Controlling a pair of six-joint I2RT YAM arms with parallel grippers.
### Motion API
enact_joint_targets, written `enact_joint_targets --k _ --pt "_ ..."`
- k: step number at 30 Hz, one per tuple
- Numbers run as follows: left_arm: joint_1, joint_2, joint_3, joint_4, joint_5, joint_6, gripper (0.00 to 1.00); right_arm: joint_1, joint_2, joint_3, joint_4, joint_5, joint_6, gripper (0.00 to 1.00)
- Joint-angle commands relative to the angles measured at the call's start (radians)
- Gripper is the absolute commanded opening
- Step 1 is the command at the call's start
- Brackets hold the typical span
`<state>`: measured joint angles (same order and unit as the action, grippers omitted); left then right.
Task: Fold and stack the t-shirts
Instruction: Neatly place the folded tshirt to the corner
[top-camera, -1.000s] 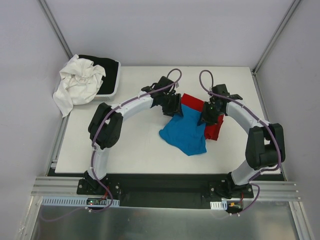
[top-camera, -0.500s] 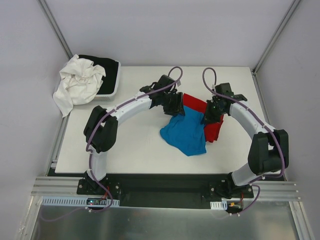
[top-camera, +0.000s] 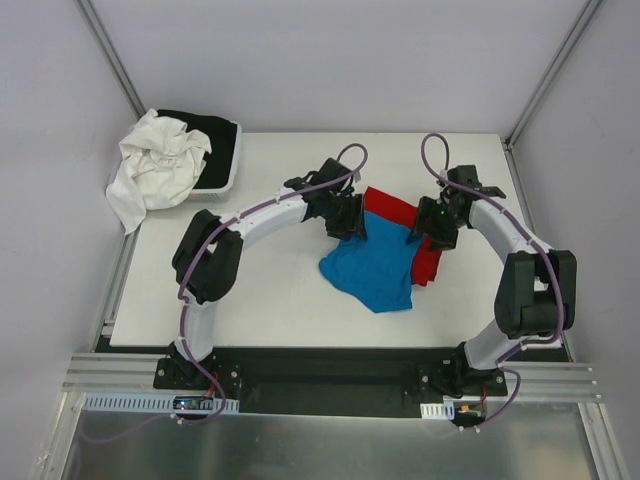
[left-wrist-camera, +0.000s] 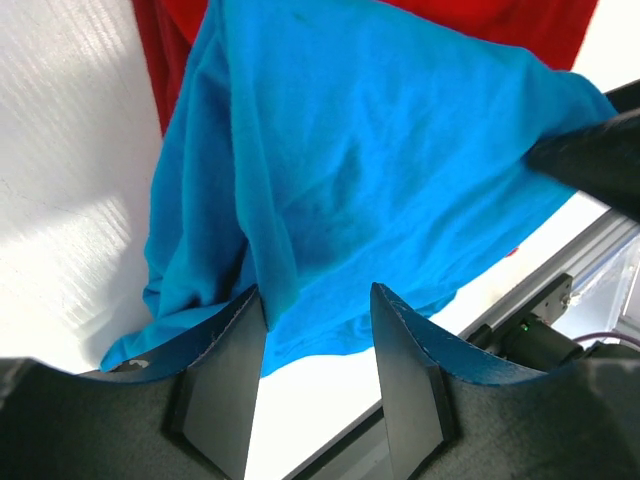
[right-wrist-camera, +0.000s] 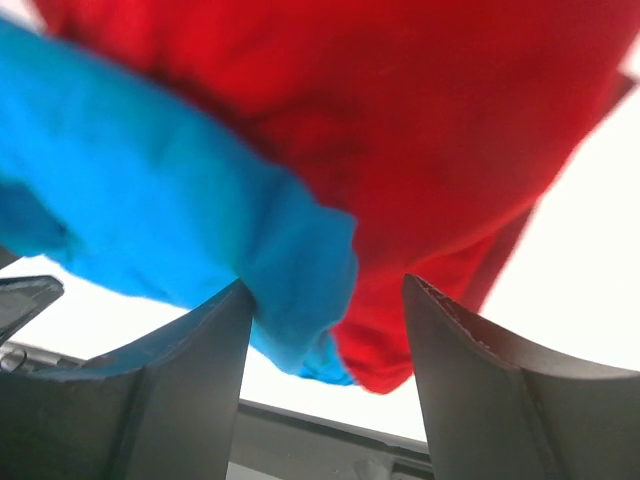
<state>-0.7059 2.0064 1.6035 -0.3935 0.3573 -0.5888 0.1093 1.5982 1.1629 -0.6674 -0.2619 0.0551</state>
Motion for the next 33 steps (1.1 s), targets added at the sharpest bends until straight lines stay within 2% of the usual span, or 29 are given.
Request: enact_joint_targets --k 1,13,25,27,28,29,30,31,33 --pt "0.017 0.034 0.033 -0.004 -0.009 0.006 0.45 -0.045 0.040 0.066 -0.017 0.001 -0.047 0.64" --pt "0.022 0.103 0.116 -0.004 0.006 -0.022 0.45 -0.014 0.086 0.116 0.035 -0.071 0.005 0.63" --pt "0.025 0.163 0.150 -0.002 0.017 -0.020 0.45 0.062 0.051 -0.015 0.117 -0.089 0.054 0.61" --pt "0.025 0.181 0.154 -0.001 0.023 -0.023 0.45 0.067 0.045 -0.032 0.120 -0.086 0.051 0.55" --pt "0.025 0.186 0.153 -0.001 0.025 -0.025 0.44 0.070 0.045 -0.037 0.121 -0.088 0.049 0.47" --pt "0.023 0.189 0.150 0.002 0.028 -0.026 0.44 0.070 0.042 -0.039 0.120 -0.089 0.048 0.22" --pt "0.023 0.187 0.148 0.001 0.031 -0.028 0.44 0.070 0.037 -0.042 0.118 -0.089 0.046 0.09" --pt "0.023 0.186 0.144 0.002 0.031 -0.028 0.44 0.072 0.032 -0.045 0.112 -0.083 0.048 0.01" --pt "0.022 0.164 0.131 0.002 0.026 -0.023 0.44 0.070 0.025 -0.043 0.109 -0.082 0.049 0.01"
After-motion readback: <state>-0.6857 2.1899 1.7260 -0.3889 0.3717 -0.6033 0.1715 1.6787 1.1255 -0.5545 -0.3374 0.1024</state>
